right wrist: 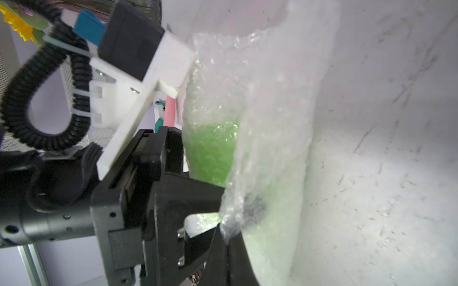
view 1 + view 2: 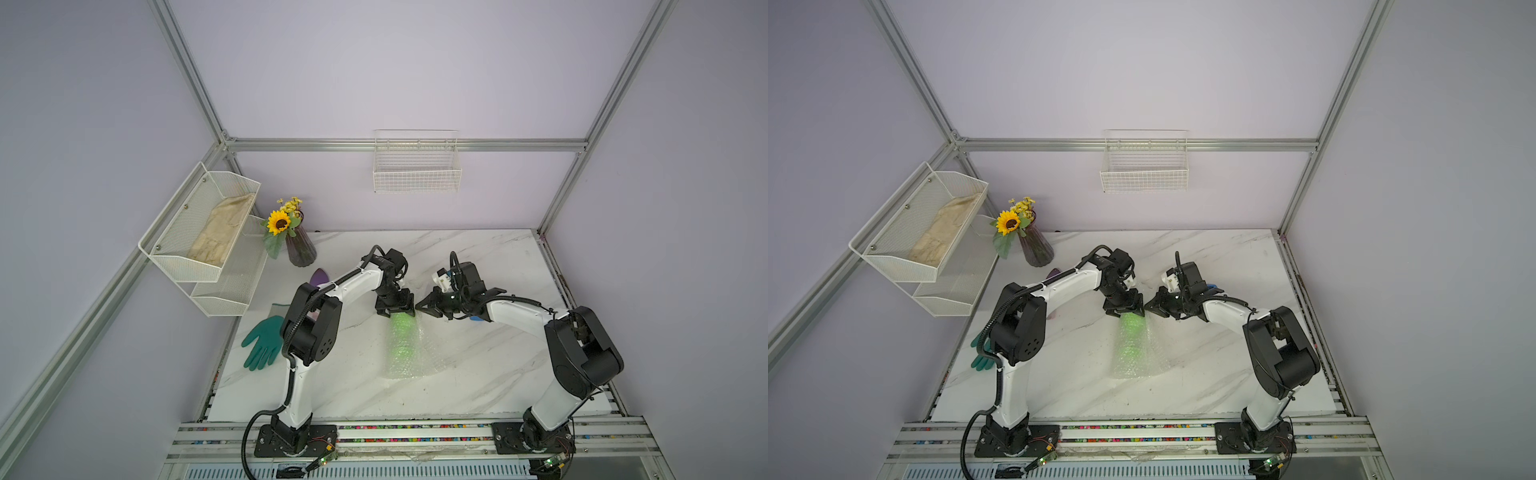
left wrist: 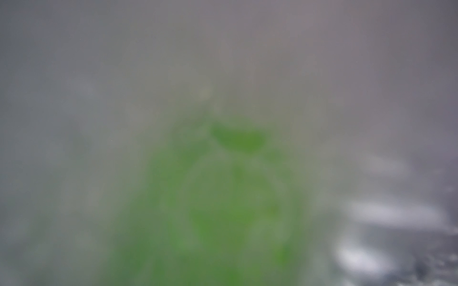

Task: Wrap wine glasses in bubble wrap
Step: Wrap the wine glass in bubble wrap.

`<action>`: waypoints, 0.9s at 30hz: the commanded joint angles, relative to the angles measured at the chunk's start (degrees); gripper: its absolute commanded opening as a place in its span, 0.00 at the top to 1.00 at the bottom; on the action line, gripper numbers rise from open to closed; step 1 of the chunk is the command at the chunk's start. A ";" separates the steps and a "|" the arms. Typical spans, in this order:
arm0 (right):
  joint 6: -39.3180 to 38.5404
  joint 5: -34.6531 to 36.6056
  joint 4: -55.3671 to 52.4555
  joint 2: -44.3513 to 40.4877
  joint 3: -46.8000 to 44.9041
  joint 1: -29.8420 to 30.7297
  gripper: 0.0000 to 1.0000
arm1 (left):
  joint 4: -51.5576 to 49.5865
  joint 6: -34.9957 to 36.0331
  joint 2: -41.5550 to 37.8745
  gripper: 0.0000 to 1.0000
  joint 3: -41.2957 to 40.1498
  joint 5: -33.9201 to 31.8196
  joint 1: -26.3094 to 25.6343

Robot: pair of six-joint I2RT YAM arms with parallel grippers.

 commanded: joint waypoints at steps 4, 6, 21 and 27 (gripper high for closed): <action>3.22 -1.10 4.61 2.17 2.24 1.66 1.00 | 7.91 -2.18 -3.49 0.26 -6.47 3.87 2.05; 2.89 -0.24 3.64 2.25 2.66 1.71 1.00 | 8.12 -1.80 -4.77 0.24 -6.97 4.40 2.67; 1.52 1.76 0.26 2.02 3.83 1.82 1.00 | 7.21 0.10 -12.06 0.10 -9.66 6.74 6.04; 1.12 1.59 -0.46 2.24 4.46 1.80 1.00 | 7.17 0.12 -10.47 0.11 -9.75 7.62 6.08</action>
